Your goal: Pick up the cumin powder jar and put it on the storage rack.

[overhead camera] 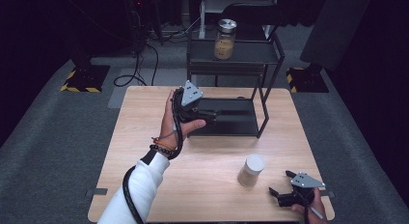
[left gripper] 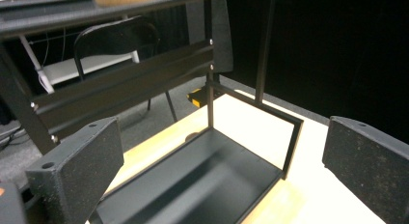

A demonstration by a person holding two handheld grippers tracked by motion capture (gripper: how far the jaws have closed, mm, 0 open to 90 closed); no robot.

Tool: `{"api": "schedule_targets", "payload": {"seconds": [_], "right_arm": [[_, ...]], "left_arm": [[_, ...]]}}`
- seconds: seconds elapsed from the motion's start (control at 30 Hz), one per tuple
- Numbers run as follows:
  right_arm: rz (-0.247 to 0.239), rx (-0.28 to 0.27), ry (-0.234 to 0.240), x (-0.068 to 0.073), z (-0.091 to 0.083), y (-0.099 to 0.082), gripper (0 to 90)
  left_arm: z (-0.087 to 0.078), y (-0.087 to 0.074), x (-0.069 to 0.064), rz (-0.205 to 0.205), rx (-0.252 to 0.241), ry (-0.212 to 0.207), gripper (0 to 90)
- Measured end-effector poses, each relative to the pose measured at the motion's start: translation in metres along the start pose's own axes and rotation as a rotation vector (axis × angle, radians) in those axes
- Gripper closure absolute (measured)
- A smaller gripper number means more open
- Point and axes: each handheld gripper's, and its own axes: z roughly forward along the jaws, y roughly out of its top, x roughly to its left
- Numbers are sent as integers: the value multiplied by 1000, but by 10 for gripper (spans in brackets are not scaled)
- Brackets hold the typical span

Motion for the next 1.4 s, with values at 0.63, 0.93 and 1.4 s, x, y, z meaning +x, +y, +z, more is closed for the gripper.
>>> {"api": "schedule_targets", "payload": {"seconds": [0.63, 0.93, 1.4], "right_arm": [[-4, -2, -3, 1, 0, 0, 3], [-4, -2, -2, 1, 0, 0, 3], [-13, -6, -8, 2, 0, -1, 2]], "left_arm": [[-13, -64, -19, 20, 34, 6, 6], [-21, -83, -25, 25, 45, 15, 6], [-25, -124, -27, 24, 84, 5, 7]]}}
